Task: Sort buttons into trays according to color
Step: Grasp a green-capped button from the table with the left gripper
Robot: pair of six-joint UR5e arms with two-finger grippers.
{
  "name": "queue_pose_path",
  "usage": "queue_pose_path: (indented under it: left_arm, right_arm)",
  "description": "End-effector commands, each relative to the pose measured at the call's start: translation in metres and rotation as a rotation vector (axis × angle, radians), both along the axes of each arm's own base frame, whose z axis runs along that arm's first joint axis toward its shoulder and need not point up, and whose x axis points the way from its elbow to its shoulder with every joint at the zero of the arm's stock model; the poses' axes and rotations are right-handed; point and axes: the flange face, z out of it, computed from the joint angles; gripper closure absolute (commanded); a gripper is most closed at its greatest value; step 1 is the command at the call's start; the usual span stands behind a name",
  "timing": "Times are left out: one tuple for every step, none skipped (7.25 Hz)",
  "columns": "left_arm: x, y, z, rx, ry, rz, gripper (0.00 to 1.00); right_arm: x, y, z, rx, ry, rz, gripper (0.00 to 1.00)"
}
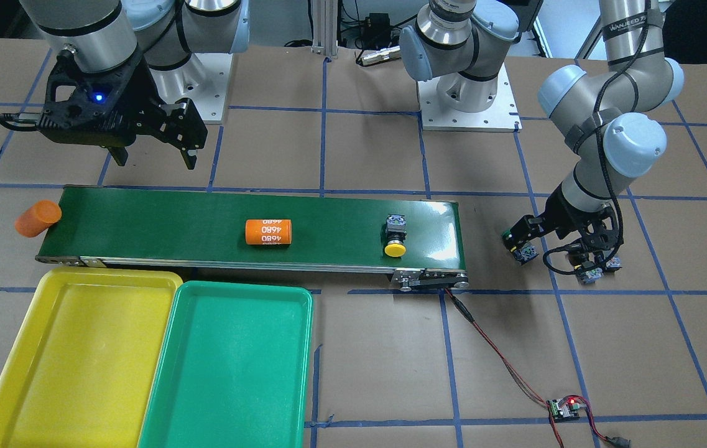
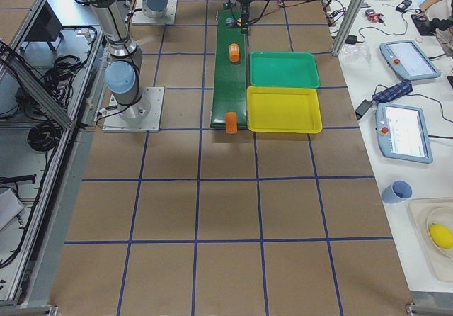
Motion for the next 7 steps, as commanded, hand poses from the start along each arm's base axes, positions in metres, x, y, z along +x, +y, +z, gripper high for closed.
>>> queue_pose_path:
  left_arm:
    - [0.0,-0.001,-0.026,0.046,0.019,0.005,0.0]
    - [0.001,-0.001,-0.036,0.066,0.027,0.006,0.0]
    - [0.003,-0.003,-0.045,0.068,0.027,0.008,0.02]
    - [0.004,-0.005,-0.054,0.079,0.032,0.008,0.04]
    - [0.004,-0.007,-0.057,0.083,0.034,0.008,0.37]
    - [0.006,-0.008,-0.056,0.082,0.025,0.004,0.99]
    - [0.006,-0.009,-0.054,0.076,0.028,0.006,1.0]
  right_arm:
    - [0.0,0.0,0.0,0.0,0.0,0.0,0.0]
    - [0.0,0.0,-0.001,0.001,0.0,0.0,0.0]
    - [0.0,0.0,0.0,0.0,0.0,0.0,0.0]
    - [0.0,0.0,0.0,0.0,0.0,0.0,0.0]
    - [0.0,0.0,-0.001,0.001,0.0,0.0,0.0]
    - [0.0,0.0,0.0,0.0,0.0,0.0,0.0]
    - [0.0,0.0,-0.001,0.001,0.0,0.0,0.0]
